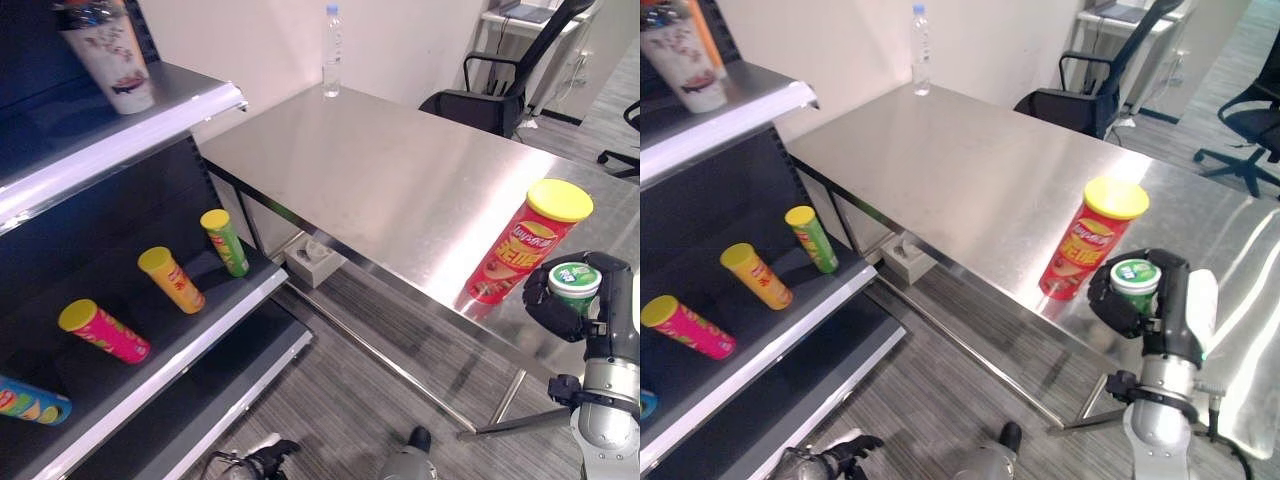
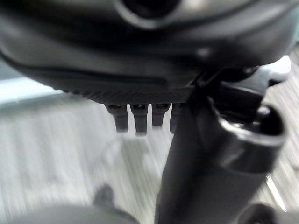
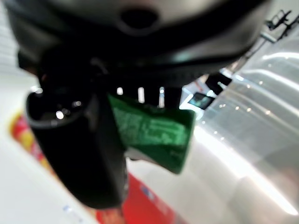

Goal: Put the goods on the table back onto the shelves and tidy them up.

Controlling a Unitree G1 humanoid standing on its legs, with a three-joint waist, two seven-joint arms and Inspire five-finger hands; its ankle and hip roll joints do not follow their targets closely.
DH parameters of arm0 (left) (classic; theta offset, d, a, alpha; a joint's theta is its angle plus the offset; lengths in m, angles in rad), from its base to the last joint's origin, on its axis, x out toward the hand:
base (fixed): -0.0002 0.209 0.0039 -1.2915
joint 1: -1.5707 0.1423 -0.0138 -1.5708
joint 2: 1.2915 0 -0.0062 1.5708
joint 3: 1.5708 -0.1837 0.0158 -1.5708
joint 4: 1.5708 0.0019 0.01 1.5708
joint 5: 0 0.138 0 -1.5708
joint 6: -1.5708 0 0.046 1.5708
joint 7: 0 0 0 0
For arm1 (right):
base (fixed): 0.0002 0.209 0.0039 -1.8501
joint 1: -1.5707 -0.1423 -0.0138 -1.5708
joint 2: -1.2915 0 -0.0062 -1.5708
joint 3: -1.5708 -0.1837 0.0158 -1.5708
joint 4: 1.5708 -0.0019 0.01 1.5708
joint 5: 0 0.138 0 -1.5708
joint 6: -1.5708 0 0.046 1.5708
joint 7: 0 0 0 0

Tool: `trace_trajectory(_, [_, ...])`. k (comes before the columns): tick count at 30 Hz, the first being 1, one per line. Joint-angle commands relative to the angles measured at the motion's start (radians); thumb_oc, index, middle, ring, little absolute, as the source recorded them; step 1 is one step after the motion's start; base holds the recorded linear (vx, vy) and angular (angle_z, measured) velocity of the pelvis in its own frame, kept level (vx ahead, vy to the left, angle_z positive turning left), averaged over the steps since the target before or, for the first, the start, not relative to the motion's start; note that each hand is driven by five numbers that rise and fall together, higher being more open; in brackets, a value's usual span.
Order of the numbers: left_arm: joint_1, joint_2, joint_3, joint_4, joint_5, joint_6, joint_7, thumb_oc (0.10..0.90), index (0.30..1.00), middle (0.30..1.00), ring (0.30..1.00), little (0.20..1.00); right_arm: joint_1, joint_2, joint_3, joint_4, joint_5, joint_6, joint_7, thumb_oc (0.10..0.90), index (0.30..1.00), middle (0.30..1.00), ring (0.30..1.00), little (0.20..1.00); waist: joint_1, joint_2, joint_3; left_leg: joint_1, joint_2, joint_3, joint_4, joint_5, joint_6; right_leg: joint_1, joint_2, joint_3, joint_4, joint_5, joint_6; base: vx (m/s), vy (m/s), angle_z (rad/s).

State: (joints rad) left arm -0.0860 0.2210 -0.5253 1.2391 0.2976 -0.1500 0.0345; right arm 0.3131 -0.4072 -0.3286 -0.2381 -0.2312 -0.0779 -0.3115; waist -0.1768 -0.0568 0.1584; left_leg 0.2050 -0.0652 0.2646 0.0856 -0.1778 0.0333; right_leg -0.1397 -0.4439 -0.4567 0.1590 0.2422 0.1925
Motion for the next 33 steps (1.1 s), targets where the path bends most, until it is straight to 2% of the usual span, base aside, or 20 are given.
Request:
trace_trajectory(1, [-0.005, -0.080, 0.040, -0.038, -0.001, -0.050, -0.003, 0.800, 0.900, 0.900, 0.900, 0.900, -0.190, -0.081, -0.094, -0.094, -0.044, -0.050, -0.071, 0.400, 0.300, 0.300, 0.300, 0.300, -0.008, 0.008, 0.014, 0.107, 0.039, 0.025, -0.148, -0.033, -0.012, -0.054, 0.138, 0.094, -0.066, -0.003, 0.045, -0.32, 0.108, -0.18])
trace_trajectory(2, [-0.005, -0.080, 0.040, -0.038, -0.002, -0.050, -0.004, 0.800, 0.900, 0.900, 0.900, 0.900, -0.190, -0.081, -0.094, -0.094, -0.044, -0.050, -0.072, 0.400, 0.300, 0.300, 0.300, 0.300, -0.004, 0.008, 0.012, 0.108, 0.038, 0.029, -0.151, -0.032, -0.012, -0.062, 0.138, 0.100, -0.056, -0.010, 0.044, -0.58, 0.187, -0.09])
trace_trajectory(3, [0.003, -0.078, 0.034, -0.041, -0.009, -0.049, -0.012, 0.800, 0.900, 0.900, 0.900, 0.900, -0.193, -0.089, -0.119, -0.111, -0.077, -0.043, -0.086, 0.400, 0.300, 0.300, 0.300, 0.300, 0.003, 0.022, -0.003, 0.061, 0.048, 0.020, -0.170, 0.012, -0.002, -0.028, 0.188, 0.164, 0.029, -0.085, 0.018, -0.26, 0.065, -0.10])
trace_trajectory(4, [0.003, -0.079, 0.033, -0.041, -0.010, -0.049, -0.012, 0.800, 0.900, 0.900, 0.900, 0.900, -0.191, -0.089, -0.120, -0.112, -0.078, -0.043, -0.086, 0.400, 0.300, 0.300, 0.300, 0.300, 0.005, 0.020, -0.005, 0.058, 0.047, 0.022, -0.171, 0.017, -0.004, -0.035, 0.185, 0.165, 0.035, -0.086, 0.013, -0.42, 0.090, 0.01])
trace_trajectory(5, [0.017, -0.079, 0.031, -0.038, -0.013, -0.046, -0.022, 0.800, 0.900, 0.900, 0.900, 0.900, -0.185, -0.091, -0.148, -0.130, -0.107, -0.039, -0.095, 0.400, 0.300, 0.300, 0.300, 0.300, 0.017, 0.029, -0.026, 0.008, 0.063, 0.019, -0.172, 0.046, 0.002, 0.016, 0.226, 0.201, 0.106, -0.183, -0.010, -0.18, 0.001, 0.00])
trace_trajectory(6, [0.018, -0.080, 0.029, -0.039, -0.013, -0.046, -0.022, 0.800, 0.900, 0.900, 0.900, 0.900, -0.182, -0.090, -0.150, -0.132, -0.108, -0.038, -0.094, 0.400, 0.300, 0.300, 0.300, 0.300, 0.019, 0.028, -0.028, 0.005, 0.062, 0.021, -0.172, 0.051, 0.001, 0.012, 0.225, 0.200, 0.109, -0.183, -0.014, -0.26, 0.016, 0.20])
trace_trajectory(8, [0.039, -0.085, 0.038, -0.012, -0.011, -0.034, -0.031, 0.800, 0.900, 0.900, 0.900, 0.900, -0.177, -0.081, -0.178, -0.168, -0.139, -0.039, -0.102, 0.400, 0.300, 0.300, 0.300, 0.300, 0.039, 0.034, -0.062, -0.063, 0.077, 0.032, -0.171, 0.091, 0.007, 0.093, 0.268, 0.232, 0.202, -0.293, -0.036, -0.27, -0.018, 0.06])
trace_trajectory(12, [0.050, -0.076, 0.046, -0.007, -0.013, -0.030, -0.031, 0.800, 0.900, 0.900, 0.900, 0.900, -0.184, -0.068, -0.164, -0.200, -0.115, -0.063, -0.091, 0.400, 0.300, 0.300, 0.300, 0.300, 0.069, 0.021, -0.096, -0.123, 0.078, 0.049, -0.171, 0.126, 0.007, 0.158, 0.287, 0.270, 0.215, -0.314, -0.042, -0.22, -0.063, -0.04])
trace_trajectory(13, [0.048, -0.066, 0.057, -0.006, -0.021, -0.028, -0.028, 0.800, 0.900, 0.900, 0.900, 0.900, -0.179, -0.063, -0.151, -0.206, -0.078, -0.079, -0.067, 0.400, 0.300, 0.300, 0.300, 0.300, 0.075, 0.012, -0.107, -0.144, 0.075, 0.056, -0.172, 0.144, 0.006, 0.176, 0.313, 0.303, 0.193, -0.310, -0.042, -0.28, -0.178, -0.41])
trace_trajectory(15, [0.042, -0.044, 0.079, -0.006, -0.040, -0.035, -0.026, 0.800, 0.900, 0.900, 0.900, 0.900, -0.168, -0.060, -0.074, -0.224, 0.081, -0.141, 0.048, 0.400, 0.300, 0.300, 0.300, 0.300, 0.104, -0.015, -0.119, -0.209, 0.076, 0.059, -0.163, 0.180, -0.009, 0.242, 0.356, 0.378, 0.057, -0.382, -0.063, -0.24, -0.200, -0.55])
trace_trajectory(17, [0.037, -0.037, 0.083, -0.016, -0.044, -0.039, -0.024, 0.800, 0.900, 0.900, 0.900, 0.900, -0.162, -0.061, -0.038, -0.230, 0.131, -0.160, 0.092, 0.400, 0.300, 0.300, 0.300, 0.300, 0.112, -0.020, -0.118, -0.224, 0.082, 0.064, -0.161, 0.193, -0.017, 0.252, 0.368, 0.393, 0.011, -0.392, -0.075, -0.18, -0.157, -0.29])
trace_trajectory(19, [0.018, -0.032, 0.090, -0.068, -0.082, -0.047, -0.023, 0.800, 0.900, 0.900, 0.900, 0.900, -0.149, -0.071, 0.161, -0.253, 0.280, -0.202, 0.229, 0.400, 0.300, 0.300, 0.300, 0.300, 0.149, -0.016, -0.090, -0.302, 0.117, 0.050, -0.137, 0.255, -0.048, 0.289, 0.401, 0.394, -0.160, -0.363, -0.106, -0.36, -0.283, -0.33])
trace_trajectory(20, [0.018, -0.032, 0.090, -0.068, -0.082, -0.047, -0.023, 0.800, 0.900, 0.900, 0.900, 0.900, -0.150, -0.071, 0.161, -0.253, 0.280, -0.202, 0.229, 0.400, 0.300, 0.300, 0.300, 0.300, 0.148, -0.015, -0.091, -0.304, 0.118, 0.049, -0.136, 0.255, -0.049, 0.288, 0.403, 0.394, -0.162, -0.361, -0.107, -0.35, -0.220, -0.09])
trace_trajectory(24, [0.004, -0.049, 0.004, -0.106, -0.018, -0.068, -0.031, 0.800, 0.900, 0.900, 0.900, 0.900, -0.161, -0.110, 0.333, -0.284, 0.339, -0.210, 0.311, 0.400, 0.300, 0.300, 0.300, 0.300, 0.171, 0.004, -0.045, -0.363, 0.142, 0.016, -0.110, 0.302, -0.082, 0.302, 0.423, 0.357, -0.226, -0.347, -0.121, -0.22, -0.089, 0.39])
trace_trajectory(25, [-0.007, -0.041, -0.033, -0.123, 0.014, -0.074, -0.026, 0.800, 0.900, 0.900, 0.900, 0.900, -0.196, -0.124, 0.421, -0.272, 0.374, -0.211, 0.332, 0.400, 0.300, 0.300, 0.300, 0.300, 0.186, 0.015, -0.017, -0.393, 0.145, -0.044, -0.102, 0.329, -0.109, 0.294, 0.426, 0.358, -0.233, -0.338, -0.129, -0.32, -0.054, 0.35])
trace_trajectory(28, [-0.025, -0.034, -0.015, -0.113, -0.005, -0.074, -0.007, 0.800, 0.900, 0.900, 0.900, 0.900, -0.233, -0.136, 0.484, -0.271, 0.387, -0.212, 0.346, 0.400, 0.300, 0.300, 0.300, 0.300, 0.185, 0.015, -0.003, -0.401, 0.137, -0.099, -0.085, 0.308, -0.115, 0.282, 0.418, 0.347, -0.239, -0.326, -0.134, -0.22, -0.007, 0.31])
trace_trajectory(30, [-0.029, -0.041, 0.008, -0.096, -0.030, -0.070, 0.009, 0.800, 0.900, 0.900, 0.900, 0.900, -0.267, -0.142, 0.527, -0.258, 0.391, -0.209, 0.346, 0.400, 0.300, 0.300, 0.300, 0.300, 0.176, 0.012, -0.001, -0.390, 0.148, -0.090, -0.047, 0.279, -0.106, 0.265, 0.404, 0.320, -0.236, -0.308, -0.132, -0.20, 0.060, 0.53])
trace_trajectory(31, [-0.027, -0.050, 0.017, -0.079, -0.042, -0.065, 0.021, 0.800, 0.900, 0.900, 0.900, 0.900, -0.300, -0.141, 0.556, -0.244, 0.400, -0.203, 0.344, 0.400, 0.300, 0.300, 0.300, 0.300, 0.171, 0.007, -0.005, -0.348, 0.176, -0.061, -0.010, 0.234, -0.106, 0.246, 0.383, 0.288, -0.232, -0.297, -0.131, -0.09, 0.057, 0.42])
trace_trajectory(32, [-0.028, -0.050, 0.018, -0.079, -0.042, -0.065, 0.021, 0.800, 0.900, 0.900, 0.900, 0.900, -0.302, -0.141, 0.557, -0.242, 0.399, -0.203, 0.343, 0.400, 0.300, 0.300, 0.300, 0.300, 0.169, 0.008, -0.005, -0.352, 0.176, -0.062, -0.010, 0.238, -0.105, 0.243, 0.384, 0.287, -0.232, -0.294, -0.132, -0.10, 0.152, 0.55])
trace_trajectory(33, [-0.021, -0.058, 0.017, -0.063, -0.034, -0.062, 0.027, 0.800, 0.900, 0.900, 0.900, 0.900, -0.325, -0.144, 0.573, -0.244, 0.411, -0.204, 0.348, 0.400, 0.300, 0.300, 0.300, 0.300, 0.161, 0.011, -0.022, -0.296, 0.203, -0.068, -0.009, 0.203, -0.114, 0.234, 0.371, 0.269, -0.236, -0.289, -0.129, -0.03, 0.095, 0.42])
